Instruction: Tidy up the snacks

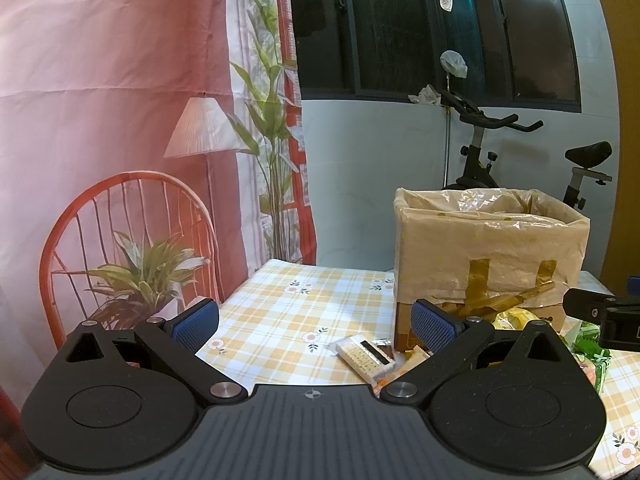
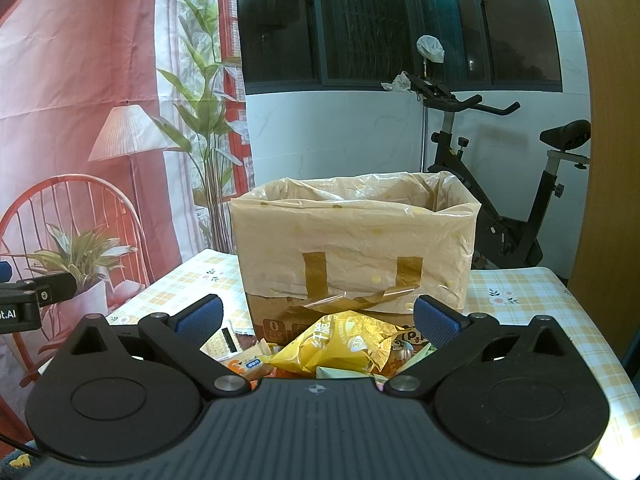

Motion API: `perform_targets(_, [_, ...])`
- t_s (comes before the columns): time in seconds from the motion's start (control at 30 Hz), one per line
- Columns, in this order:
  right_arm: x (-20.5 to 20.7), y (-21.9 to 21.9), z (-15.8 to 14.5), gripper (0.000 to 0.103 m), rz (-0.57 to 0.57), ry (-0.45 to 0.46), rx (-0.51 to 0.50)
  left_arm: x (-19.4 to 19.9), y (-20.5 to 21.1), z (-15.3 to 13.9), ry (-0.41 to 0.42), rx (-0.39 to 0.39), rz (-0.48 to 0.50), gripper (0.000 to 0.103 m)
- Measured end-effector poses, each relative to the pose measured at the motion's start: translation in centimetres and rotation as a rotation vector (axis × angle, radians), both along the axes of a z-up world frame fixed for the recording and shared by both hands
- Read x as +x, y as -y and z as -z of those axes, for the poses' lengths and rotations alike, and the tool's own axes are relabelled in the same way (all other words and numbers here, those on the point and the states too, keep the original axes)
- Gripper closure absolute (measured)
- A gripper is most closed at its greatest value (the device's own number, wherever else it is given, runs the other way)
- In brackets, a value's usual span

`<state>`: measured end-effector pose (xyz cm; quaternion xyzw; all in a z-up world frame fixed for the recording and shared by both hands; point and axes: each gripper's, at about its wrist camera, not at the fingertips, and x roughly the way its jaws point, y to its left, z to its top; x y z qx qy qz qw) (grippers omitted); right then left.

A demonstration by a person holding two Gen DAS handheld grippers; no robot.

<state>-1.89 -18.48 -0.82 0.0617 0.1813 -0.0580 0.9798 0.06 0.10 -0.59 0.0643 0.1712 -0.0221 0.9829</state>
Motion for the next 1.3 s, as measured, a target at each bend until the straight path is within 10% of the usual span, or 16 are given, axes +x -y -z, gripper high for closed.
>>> perform_targets(0.63, [-0.1, 0.0, 0.3, 0.000, -0.007, 0.011, 0.003, 1.4, -1.3, 0.9, -0.022, -0.043, -0.031, 0.000])
perform_targets(1.3, [2.5, 0.7, 6.4, 0.000, 0.027, -0.079, -0.045, 6.4, -0.4, 10.0, -0.323, -0.081, 0.145, 0.001])
